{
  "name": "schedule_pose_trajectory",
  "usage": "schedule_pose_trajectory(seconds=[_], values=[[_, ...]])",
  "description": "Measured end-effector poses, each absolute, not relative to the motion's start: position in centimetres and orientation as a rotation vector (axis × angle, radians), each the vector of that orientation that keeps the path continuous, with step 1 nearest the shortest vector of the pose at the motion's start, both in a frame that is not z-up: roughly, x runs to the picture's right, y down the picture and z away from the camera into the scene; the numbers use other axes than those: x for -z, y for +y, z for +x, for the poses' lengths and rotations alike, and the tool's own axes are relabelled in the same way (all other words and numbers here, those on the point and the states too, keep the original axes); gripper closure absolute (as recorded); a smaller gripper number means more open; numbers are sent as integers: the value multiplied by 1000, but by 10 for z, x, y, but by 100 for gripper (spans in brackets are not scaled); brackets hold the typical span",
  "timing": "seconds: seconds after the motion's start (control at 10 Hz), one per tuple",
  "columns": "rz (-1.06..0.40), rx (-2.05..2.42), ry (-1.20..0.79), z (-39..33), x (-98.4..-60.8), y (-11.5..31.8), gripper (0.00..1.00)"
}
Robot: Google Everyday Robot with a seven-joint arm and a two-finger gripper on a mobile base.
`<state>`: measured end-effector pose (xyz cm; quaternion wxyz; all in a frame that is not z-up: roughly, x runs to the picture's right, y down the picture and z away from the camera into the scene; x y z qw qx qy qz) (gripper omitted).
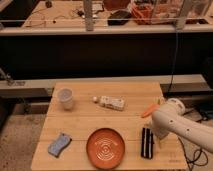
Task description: Place the eraser on the white sponge
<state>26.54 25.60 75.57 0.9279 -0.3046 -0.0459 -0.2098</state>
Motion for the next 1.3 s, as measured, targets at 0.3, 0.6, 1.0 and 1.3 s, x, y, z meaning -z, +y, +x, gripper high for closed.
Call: schedule_pose_trajectory(seconds=[0.3,0.6,1.0,1.3], values=[[-621,455,-115,263,-758,263,20],[-621,462,-139,261,-761,271,20],[-624,460,-169,260,-761,278,20],[-625,457,-180,261,-760,281,20]])
